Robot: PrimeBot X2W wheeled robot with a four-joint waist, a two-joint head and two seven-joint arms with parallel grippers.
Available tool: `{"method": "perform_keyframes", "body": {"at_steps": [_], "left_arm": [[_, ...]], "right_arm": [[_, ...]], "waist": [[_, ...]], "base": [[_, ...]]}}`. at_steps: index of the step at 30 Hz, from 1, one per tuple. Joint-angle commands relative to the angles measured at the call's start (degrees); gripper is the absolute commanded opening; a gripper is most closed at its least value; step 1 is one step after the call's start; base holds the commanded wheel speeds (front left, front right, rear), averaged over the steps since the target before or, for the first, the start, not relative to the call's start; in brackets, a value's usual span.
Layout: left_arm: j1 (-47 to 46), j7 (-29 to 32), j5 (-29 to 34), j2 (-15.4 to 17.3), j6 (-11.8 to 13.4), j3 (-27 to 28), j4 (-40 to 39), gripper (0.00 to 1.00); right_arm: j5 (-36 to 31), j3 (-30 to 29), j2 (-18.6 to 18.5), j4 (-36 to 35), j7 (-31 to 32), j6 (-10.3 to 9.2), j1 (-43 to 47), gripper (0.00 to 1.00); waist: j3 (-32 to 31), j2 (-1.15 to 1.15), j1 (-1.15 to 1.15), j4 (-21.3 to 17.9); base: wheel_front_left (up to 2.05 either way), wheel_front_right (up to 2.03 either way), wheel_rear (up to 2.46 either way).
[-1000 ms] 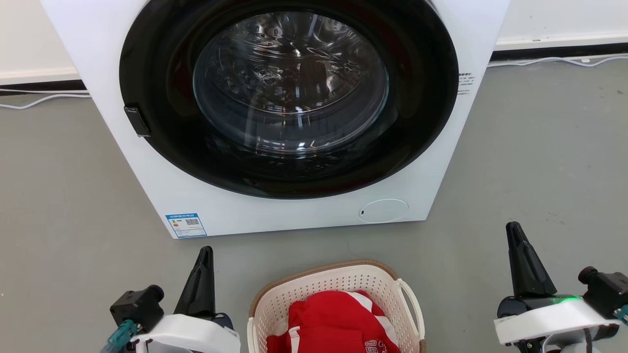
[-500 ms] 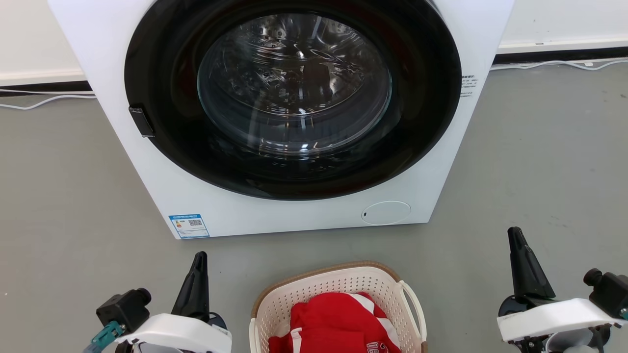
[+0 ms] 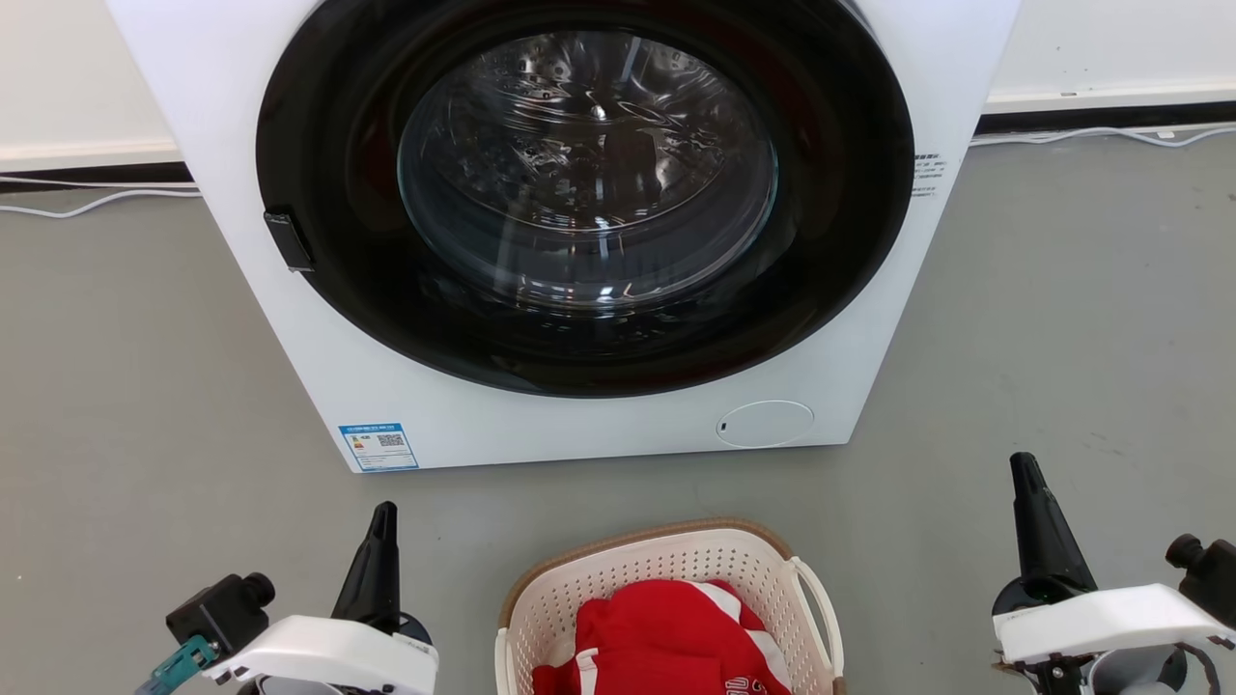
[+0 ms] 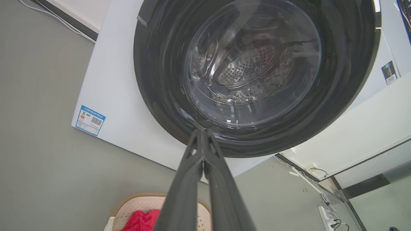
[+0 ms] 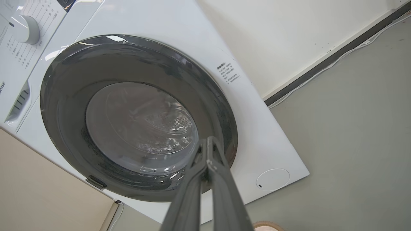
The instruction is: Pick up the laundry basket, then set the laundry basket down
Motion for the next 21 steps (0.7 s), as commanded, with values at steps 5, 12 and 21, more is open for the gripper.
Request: {"method": "perform_keyframes", "body": {"at_steps": [5, 12, 21], "left_arm": [[-2.86, 0.86, -4.06, 0.7, -1.12, 1.48, -1.04, 0.0], [-3.09, 1.98, -8.07, 0.8, -1.53, 2.19, -0.71, 0.0], [-3.38, 3.44, -13.23, 0.9, -2.07, 3.14, -0.29, 0.0]], "right_arm": [[3.8, -0.29, -0.27, -0.79, 1.22, 0.15, -2.5, 0.0], [7.75, -0.72, 0.12, -0.39, 2.34, 0.18, -2.69, 0.0], [12.84, -1.3, 0.64, 0.13, 3.81, 0.21, -2.93, 0.0]], "waist": [[-0.14, 0.0, -0.01, 0.17], [-0.33, 0.0, -0.01, 0.39], [-0.58, 0.0, -0.01, 0.68]], "base": [[0.0, 0.0, 0.0], [0.0, 0.0, 0.0], [0.0, 0.0, 0.0]]}}
